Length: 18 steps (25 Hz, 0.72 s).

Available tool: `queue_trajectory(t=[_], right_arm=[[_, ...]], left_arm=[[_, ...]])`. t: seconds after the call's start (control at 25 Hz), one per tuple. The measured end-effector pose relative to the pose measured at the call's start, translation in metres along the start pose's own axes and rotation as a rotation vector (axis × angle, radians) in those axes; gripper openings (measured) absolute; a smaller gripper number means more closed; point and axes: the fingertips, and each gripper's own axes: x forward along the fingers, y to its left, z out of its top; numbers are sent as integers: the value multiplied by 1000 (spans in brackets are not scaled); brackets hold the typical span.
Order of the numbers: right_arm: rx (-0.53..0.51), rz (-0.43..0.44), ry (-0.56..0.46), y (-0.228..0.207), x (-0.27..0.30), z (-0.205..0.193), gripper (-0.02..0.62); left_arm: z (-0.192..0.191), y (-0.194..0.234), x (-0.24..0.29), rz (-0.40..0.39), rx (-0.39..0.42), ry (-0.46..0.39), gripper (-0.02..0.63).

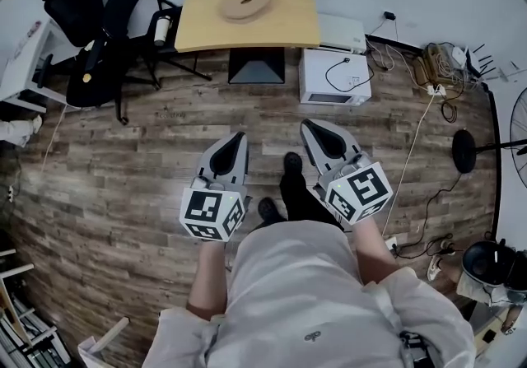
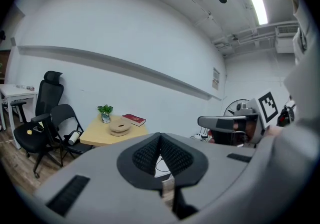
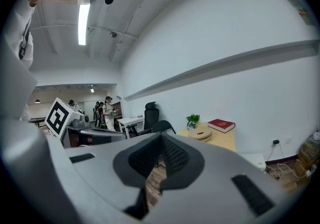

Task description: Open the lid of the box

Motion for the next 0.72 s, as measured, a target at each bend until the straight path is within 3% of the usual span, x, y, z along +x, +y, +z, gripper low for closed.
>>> queue_trajectory(t=[0.56, 0.72], right_arm=[[-1, 32, 23, -68, 74, 19, 99], [-10, 52, 35, -93, 93, 26, 140]], left_arm=[[37, 37, 80, 28, 40, -3, 13], [45, 43, 108, 38, 29, 2, 109]])
